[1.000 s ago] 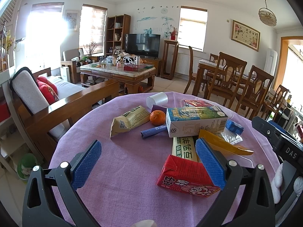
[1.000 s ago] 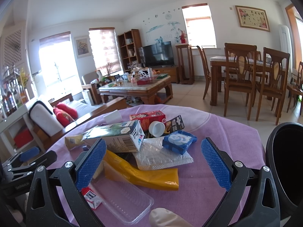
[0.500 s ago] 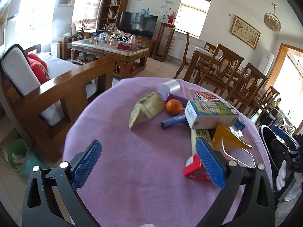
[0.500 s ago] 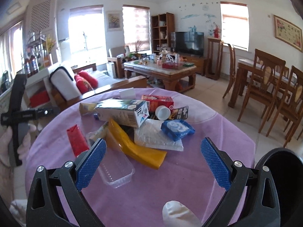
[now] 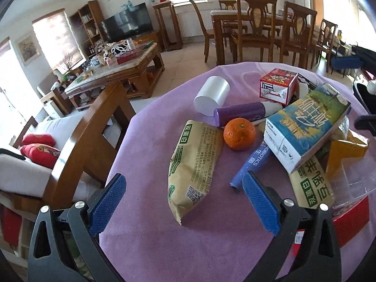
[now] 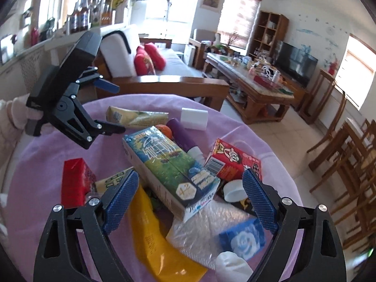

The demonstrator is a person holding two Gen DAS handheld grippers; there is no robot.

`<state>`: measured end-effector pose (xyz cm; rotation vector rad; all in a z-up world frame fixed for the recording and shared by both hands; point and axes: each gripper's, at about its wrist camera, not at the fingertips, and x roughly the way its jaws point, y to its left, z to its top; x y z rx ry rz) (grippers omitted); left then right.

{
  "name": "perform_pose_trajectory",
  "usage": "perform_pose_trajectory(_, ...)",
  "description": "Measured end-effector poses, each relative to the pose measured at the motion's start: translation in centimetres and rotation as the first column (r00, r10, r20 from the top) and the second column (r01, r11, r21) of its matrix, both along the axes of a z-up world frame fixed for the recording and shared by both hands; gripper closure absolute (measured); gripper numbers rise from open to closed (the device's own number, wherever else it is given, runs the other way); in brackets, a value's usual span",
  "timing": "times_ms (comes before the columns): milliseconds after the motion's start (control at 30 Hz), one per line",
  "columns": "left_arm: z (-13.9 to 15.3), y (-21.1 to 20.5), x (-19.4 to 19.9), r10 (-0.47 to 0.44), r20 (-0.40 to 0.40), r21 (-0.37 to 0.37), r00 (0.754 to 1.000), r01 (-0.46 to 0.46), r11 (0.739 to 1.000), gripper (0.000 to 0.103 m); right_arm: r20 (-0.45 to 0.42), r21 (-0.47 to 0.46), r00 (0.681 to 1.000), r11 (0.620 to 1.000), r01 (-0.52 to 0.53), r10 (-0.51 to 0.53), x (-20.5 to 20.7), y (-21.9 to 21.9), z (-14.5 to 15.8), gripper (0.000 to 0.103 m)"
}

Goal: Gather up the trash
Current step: 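Grasp the beige snack bag with the left tool while the right tool grasps the white milk carton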

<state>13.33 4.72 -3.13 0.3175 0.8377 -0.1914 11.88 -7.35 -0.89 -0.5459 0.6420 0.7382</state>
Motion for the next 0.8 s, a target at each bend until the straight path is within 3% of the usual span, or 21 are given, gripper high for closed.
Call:
perform_pose_trajectory(100, -0.6, 0.2, 0.5, -0.026, -0.011, 0.000, 1.000, 0.026, 1.000, 0.005, -0.063, -0.054, 0.997, 0.998, -0.040, 0.036, 1.8, 1.2, -1.1, 0.023)
perform_pose_trajectory(167, -0.8, 0.4, 0.9, -0.039, -0.016, -0.015, 0.999, 0.038, 0.999, 0.005, -0.108, -0.069, 0.992, 0.995, -0.067, 0.060, 2.4, 1.8, -1.7, 0.034)
perform_pose_trajectory(267, -1.0, 0.7, 1.3, -0.070, -0.027, -0.066, 0.997, 0.068, 0.995, 0.007, -0.166, -0.027, 0.982, 0.995, -0.098, 0.092, 2.6, 1.3, -2.0, 0.039)
perform_pose_trajectory(333, -1.3, 0.8, 1.3, -0.080, -0.045, -0.084, 0.996, 0.076, 0.994, 0.013, -0.179, 0.000, 0.978, 0.994, -0.112, 0.110, 2.0, 1.2, -1.9, 0.042)
perform_pose_trajectory(467, -1.3, 1.3, 1.9, -0.087, -0.075, -0.158, 0.993, 0.074, 0.985, 0.038, -0.181, 0.041, 0.975, 0.991, -0.125, 0.130, 0.8, 0.7, -1.3, 0.047)
perform_pose_trajectory(567, -1.5, 1.7, 2.6, -0.067, -0.122, -0.186, 0.990, 0.043, 0.982, 0.054, -0.188, 0.080, 0.973, 0.989, -0.123, 0.136, 0.4, 0.2, -1.2, 0.047)
perform_pose_trajectory(700, -1.5, 2.1, 2.4, -0.064, -0.139, -0.217, 0.988, 0.033, 0.976, 0.054, -0.179, 0.054, 0.978, 0.994, -0.094, 0.102, 1.1, 0.7, -1.3, 0.044)
perform_pose_trajectory(800, -1.5, 1.6, 1.7, -0.072, -0.134, -0.174, 0.988, 0.048, 0.984, 0.053, -0.189, 0.079, 0.976, 0.993, -0.090, 0.104, 1.6, 0.7, -1.4, 0.032)
